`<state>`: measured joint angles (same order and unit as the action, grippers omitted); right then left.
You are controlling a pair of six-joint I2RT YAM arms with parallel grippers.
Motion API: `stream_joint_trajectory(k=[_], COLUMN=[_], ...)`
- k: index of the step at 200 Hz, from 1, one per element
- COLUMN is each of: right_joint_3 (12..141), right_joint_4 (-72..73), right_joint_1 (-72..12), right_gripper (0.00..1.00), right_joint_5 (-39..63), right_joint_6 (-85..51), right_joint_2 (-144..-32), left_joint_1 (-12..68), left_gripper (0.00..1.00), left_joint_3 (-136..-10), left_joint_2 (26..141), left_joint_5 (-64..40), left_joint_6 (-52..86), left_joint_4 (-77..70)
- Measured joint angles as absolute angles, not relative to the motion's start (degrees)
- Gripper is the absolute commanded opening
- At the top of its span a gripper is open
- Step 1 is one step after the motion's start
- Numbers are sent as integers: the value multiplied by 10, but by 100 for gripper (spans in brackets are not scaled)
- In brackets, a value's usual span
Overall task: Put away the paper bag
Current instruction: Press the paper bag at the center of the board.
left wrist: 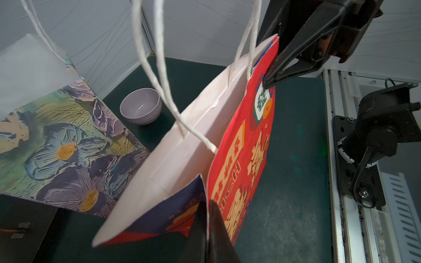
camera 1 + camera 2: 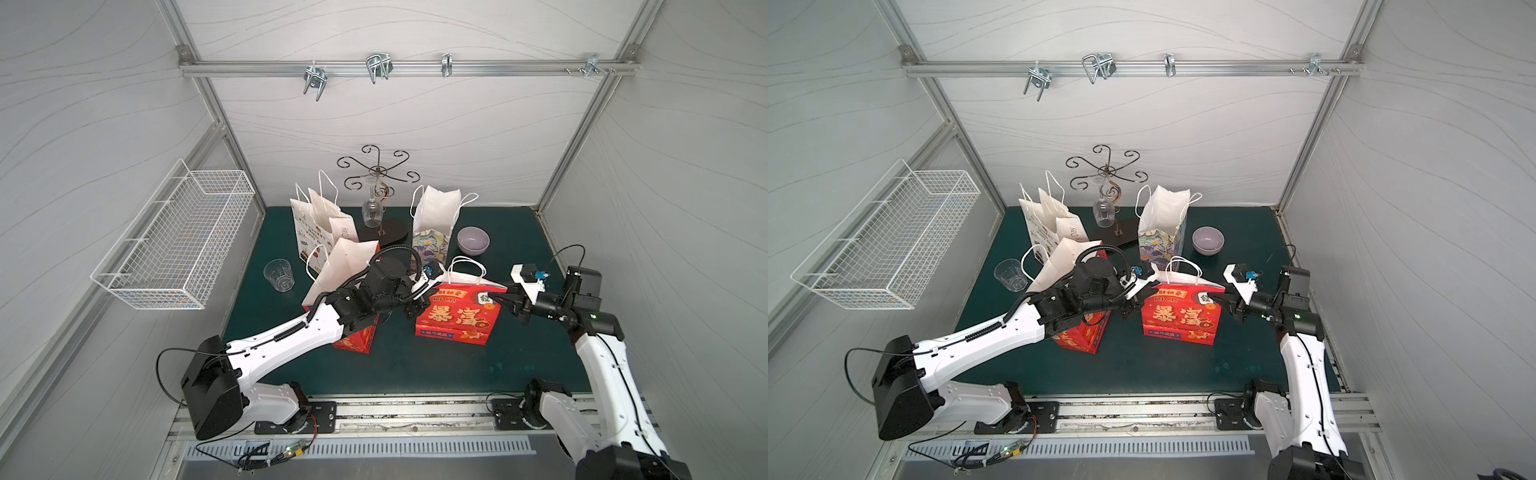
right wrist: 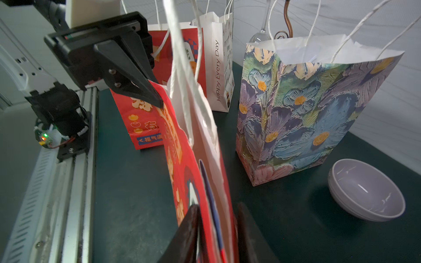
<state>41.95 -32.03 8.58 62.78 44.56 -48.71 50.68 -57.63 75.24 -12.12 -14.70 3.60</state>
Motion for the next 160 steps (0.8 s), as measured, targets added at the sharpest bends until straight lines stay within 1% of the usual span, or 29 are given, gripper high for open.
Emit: stream_joint_trajectory(k=[15,28,42,52,78,81,84,88,96,129,160], right_joint_3=[421,425,431,438,462,465,469,472,481,514,549], right_joint_4=[-327,-338,-351,-360,-390,-394,-398,-402,-413,-449,-482], right_joint_1=[86,86,86,86,86,86,86,86,86,86,95], right_gripper=[8,1,0,0,0,0,0,0,0,0,0], right_joint_5=[631,632,633,633,633,633,633,633,632,632,633], right_joint_6=[458,470,481,488,503,505,506,509,511,520,520], right_joint_2=[-487,-487,-487,-487,-484,-483,-482,-480,-476,-455,-437], left_joint_1=[507,507,507,507,507,507,507,507,507,507,502], left_gripper=[5,10,21,34,65,74,81,88,99,100,100], left_joint_3=[-576,-576,-578,-580,-581,-581,-581,-581,-581,-586,-621], left_joint_2=[752,752,752,752,744,742,739,735,725,676,652], left_joint_5=[-119,-117,-113,-110,-99,-98,-97,-95,-94,-96,-113], left_joint_6=[-145,-144,-142,-142,-138,-145,-137,-146,-142,-146,-163], left_joint_4=[36,36,36,36,36,35,35,35,34,32,55])
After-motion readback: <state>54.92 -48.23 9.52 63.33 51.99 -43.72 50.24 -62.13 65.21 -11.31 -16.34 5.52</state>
